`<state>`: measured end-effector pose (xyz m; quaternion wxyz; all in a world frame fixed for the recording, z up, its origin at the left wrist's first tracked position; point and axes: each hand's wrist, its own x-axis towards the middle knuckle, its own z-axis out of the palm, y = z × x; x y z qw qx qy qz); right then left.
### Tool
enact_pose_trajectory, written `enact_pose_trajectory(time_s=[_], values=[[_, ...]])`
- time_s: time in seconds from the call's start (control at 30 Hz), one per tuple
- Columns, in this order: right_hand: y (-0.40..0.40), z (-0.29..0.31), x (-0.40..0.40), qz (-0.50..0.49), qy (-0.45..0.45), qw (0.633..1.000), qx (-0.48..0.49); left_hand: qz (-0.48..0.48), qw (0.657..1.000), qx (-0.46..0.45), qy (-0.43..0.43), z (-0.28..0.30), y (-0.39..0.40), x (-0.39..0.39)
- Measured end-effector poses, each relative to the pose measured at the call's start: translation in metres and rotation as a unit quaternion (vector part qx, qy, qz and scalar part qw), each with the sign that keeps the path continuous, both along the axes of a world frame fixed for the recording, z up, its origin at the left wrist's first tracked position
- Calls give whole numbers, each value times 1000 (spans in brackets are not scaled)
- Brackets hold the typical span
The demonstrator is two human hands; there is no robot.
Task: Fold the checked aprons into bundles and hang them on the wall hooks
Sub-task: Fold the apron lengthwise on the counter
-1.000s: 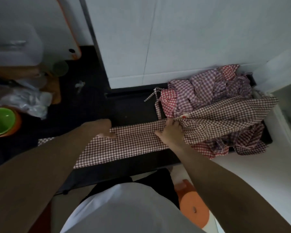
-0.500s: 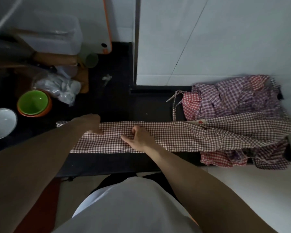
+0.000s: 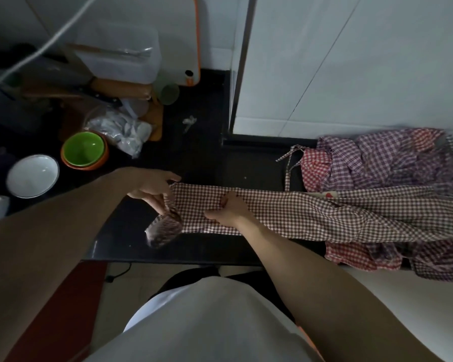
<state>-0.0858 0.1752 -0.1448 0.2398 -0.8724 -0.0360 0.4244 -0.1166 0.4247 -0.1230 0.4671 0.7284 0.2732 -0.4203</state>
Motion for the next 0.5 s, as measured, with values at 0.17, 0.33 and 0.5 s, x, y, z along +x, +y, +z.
enact_pose_trajectory(time_s=[0.17,0.33,0.5], values=[[-11,22,6,-73,85,986,120,95,994,-57,-2,35,-41,10],[-1,32,-4,-85,75,970,215,172,984,-44,6,18,-52,10],[8,9,-13,-74,-6,992,98,115,993,13,-8,16,-50,11]])
